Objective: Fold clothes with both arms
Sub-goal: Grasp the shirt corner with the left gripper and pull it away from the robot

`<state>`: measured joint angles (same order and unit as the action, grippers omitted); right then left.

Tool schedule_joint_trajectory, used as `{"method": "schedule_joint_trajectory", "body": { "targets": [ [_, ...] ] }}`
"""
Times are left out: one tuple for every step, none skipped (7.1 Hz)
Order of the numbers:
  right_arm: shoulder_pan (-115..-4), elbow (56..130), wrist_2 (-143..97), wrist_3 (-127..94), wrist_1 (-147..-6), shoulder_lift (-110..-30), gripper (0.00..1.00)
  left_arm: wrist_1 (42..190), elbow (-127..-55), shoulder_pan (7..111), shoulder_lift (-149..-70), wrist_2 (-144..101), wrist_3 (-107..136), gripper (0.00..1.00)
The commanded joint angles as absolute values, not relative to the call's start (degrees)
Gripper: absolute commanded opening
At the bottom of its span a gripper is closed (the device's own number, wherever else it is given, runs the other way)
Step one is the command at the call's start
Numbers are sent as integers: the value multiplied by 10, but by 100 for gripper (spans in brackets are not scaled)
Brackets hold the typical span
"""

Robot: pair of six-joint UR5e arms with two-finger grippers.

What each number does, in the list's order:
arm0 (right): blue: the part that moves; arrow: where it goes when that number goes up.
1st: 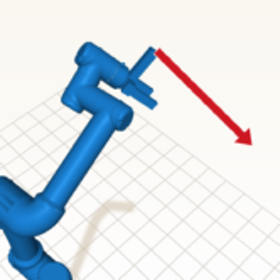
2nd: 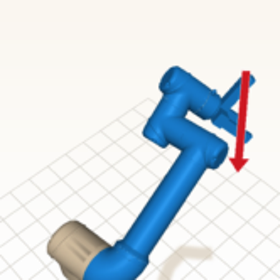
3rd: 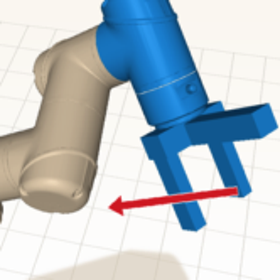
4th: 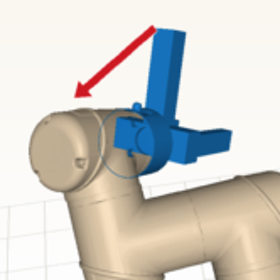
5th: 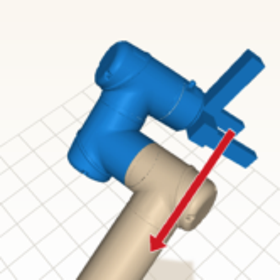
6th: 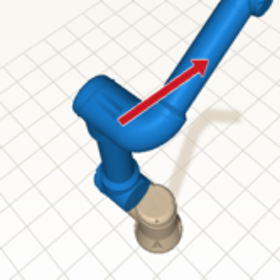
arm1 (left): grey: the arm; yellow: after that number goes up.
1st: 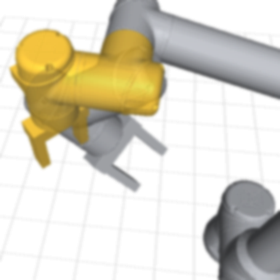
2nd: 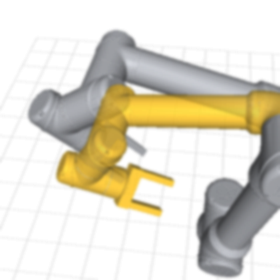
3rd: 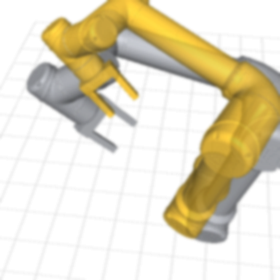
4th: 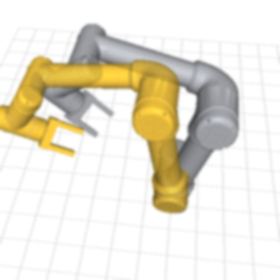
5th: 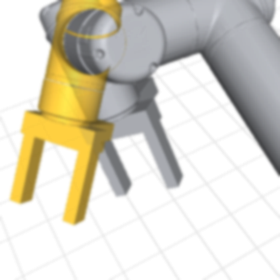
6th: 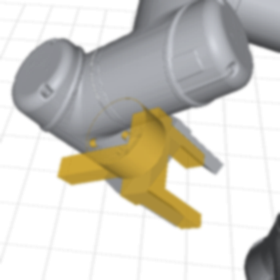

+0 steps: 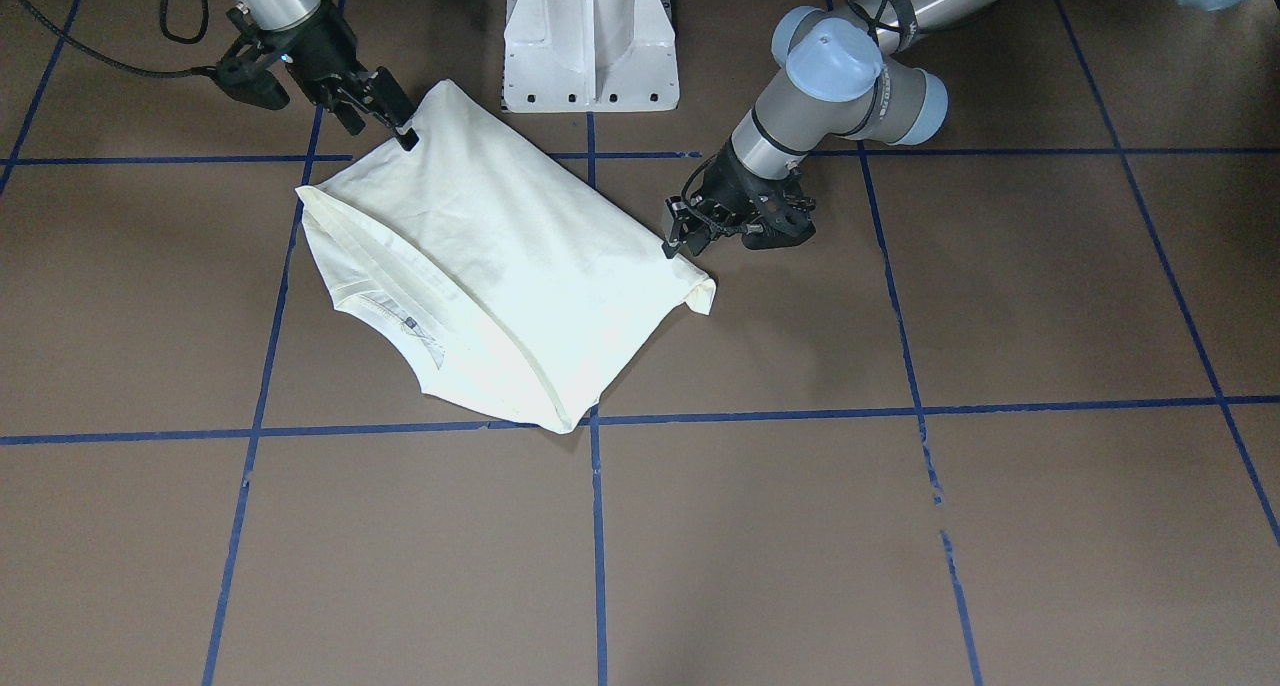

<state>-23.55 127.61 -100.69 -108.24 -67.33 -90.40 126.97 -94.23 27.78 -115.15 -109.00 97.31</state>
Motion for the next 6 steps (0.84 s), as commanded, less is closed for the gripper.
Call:
{"method": "schedule_joint_trajectory", "body": {
  "targets": [
    [-237, 1274, -1005, -1077, -674, -904, 100, 1269, -928, 277, -1152, -1068, 972, 43],
    [-236, 1274, -1005, -1077, -673, -904, 100, 1270, -922, 277, -1152, -1057, 974, 29],
    [-236, 1274, -1005, -1077, -674, -904, 100, 1269, -923, 282, -1151, -1055, 969, 0],
    [-235, 1273, -1005, -1077, -674, -904, 100, 1270, -921, 295, -1152, -1054, 958, 0],
    [-232, 1273, -1004, -1078, -674, -902, 100, 1270, -922, 302, -1156, -1056, 920, 0],
    [-231, 1271, -1004, -1078, -672, -893, 100, 1272, -919, 327, -1158, -1056, 901, 0]
  ]
}}
